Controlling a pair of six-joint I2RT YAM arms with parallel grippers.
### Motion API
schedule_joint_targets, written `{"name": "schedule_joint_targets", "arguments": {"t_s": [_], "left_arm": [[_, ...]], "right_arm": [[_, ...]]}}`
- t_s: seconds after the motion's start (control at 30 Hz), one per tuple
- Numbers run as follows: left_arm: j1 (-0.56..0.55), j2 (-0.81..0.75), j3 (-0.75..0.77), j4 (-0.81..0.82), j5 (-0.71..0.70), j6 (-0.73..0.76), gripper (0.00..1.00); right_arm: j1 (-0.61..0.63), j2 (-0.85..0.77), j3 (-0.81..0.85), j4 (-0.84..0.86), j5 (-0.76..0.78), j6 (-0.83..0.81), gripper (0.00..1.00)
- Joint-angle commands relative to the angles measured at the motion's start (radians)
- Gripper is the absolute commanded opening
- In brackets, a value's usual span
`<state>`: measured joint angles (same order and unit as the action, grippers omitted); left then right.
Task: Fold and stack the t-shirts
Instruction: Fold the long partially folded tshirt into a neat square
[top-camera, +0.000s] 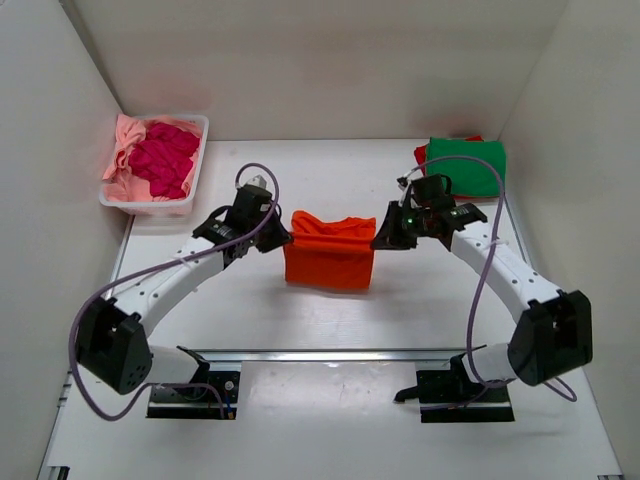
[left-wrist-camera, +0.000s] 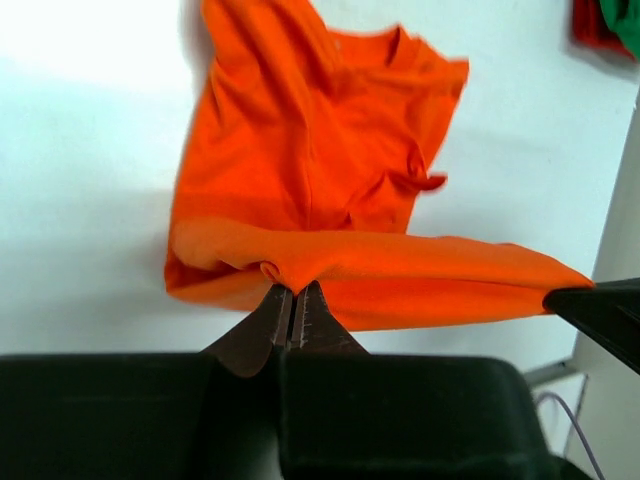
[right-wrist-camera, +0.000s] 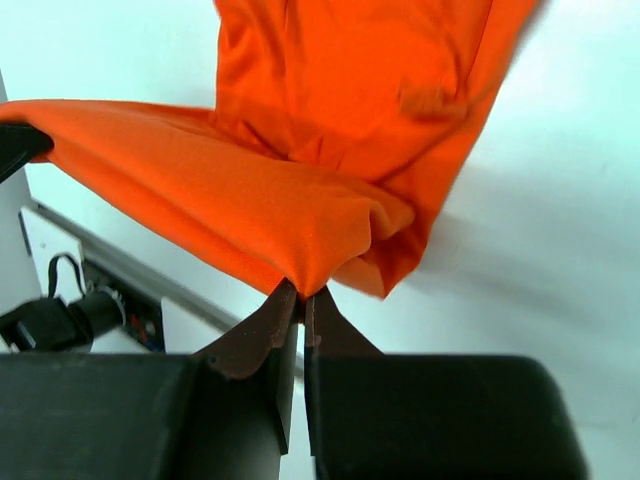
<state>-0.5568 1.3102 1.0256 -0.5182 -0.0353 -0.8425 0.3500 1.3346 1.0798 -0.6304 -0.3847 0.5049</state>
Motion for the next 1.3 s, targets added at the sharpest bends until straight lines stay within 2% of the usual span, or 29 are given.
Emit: {"name": "schedule_joint_targets", "arguments": {"t_s": [0.0,0.1,0.17,0.27,0.37,0.5,0.6,0.7,0.87,1.0,1.07,1.27], "left_arm": [[0.058,0.043,0.063,0.07,-0.081,0.095,0.05],[0.07,0.118,0.123,0.101,-0.077,0.134,0.07],[0.093,0.182,0.152,0.103,-0.057,0.146,0.14],[0.101,0.247,0.183,0.136,-0.032,0.157,0.13],[0.107,0.311,0.212,0.158,-0.031,0.155,0.16],[0.127,0.395,0.26,0.176,-0.012,0.129,0.26],[0.141,0.458,0.312,0.182,-0.011,0.12,0.26],[0.158,0.515,0.393,0.178,-0.015,0.12,0.28],[0.173,0.557,0.47,0.184,0.003,0.138,0.29],[0.169,0.552,0.427,0.251,0.055,0.167,0.29],[0.164,0.535,0.386,0.282,0.078,0.181,0.31],[0.15,0.413,0.202,0.363,0.121,0.23,0.31]], "right_arm": [[-0.034,0.057,0.078,0.047,0.061,-0.055,0.0],[-0.063,0.127,0.12,0.054,0.058,-0.066,0.0],[-0.074,0.162,0.149,0.057,0.061,-0.077,0.0],[-0.091,0.231,0.201,0.057,0.066,-0.08,0.0],[-0.103,0.291,0.253,0.055,0.066,-0.085,0.0],[-0.128,0.37,0.284,0.064,0.058,-0.088,0.0],[-0.146,0.441,0.33,0.081,0.049,-0.094,0.0],[-0.172,0.517,0.359,0.164,-0.028,-0.098,0.03],[-0.174,0.668,0.498,0.254,-0.088,-0.097,0.05],[-0.17,0.75,0.568,0.331,-0.151,-0.098,0.22],[-0.169,0.77,0.598,0.359,-0.183,-0.097,0.4],[-0.178,0.735,0.621,0.371,-0.116,-0.131,0.66]]}}
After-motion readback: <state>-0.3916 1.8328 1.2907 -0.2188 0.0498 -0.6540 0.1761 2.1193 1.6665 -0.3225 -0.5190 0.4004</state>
